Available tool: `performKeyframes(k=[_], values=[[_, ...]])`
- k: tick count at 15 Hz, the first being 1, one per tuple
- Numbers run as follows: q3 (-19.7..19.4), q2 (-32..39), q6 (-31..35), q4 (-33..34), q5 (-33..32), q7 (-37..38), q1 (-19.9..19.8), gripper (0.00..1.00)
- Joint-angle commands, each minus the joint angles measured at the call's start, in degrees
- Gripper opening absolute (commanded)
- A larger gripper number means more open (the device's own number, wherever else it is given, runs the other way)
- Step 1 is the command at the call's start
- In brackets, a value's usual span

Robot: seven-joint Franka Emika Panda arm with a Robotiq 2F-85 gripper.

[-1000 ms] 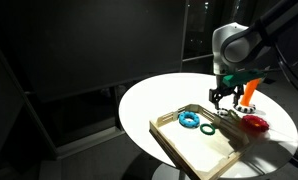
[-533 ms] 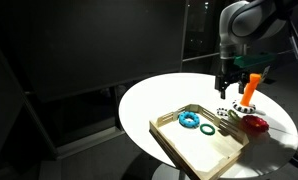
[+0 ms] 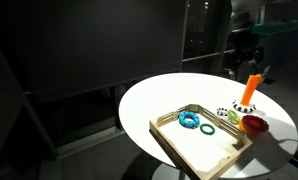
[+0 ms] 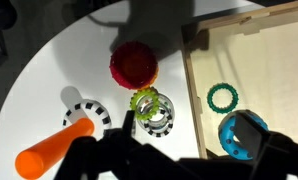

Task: Put the green ring on the table

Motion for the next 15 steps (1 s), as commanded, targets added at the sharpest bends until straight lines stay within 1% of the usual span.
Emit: performKeyframes(k=[1, 5, 9, 10, 11, 15], values=[[1.40, -6.75, -2.53, -2.21, -1.12, 0.87, -0.98, 1.00], [2.04, -11.98, -2.61, -3.61, -0.52, 0.25, -1.42, 1.00], [2.64, -15.53, -2.39, -4.70, -0.20, -0.05, -1.80, 1.00], [2.82, -15.83, -2.47, -4.69, -0.23, -0.04, -1.94, 1.00], [2.99, -13.67, -2.34, -3.21, -0.02, -0.07, -2.02, 1.00], [3.33, -13.70, -2.33, -3.37, -0.03, -0.06, -2.17, 1.00]])
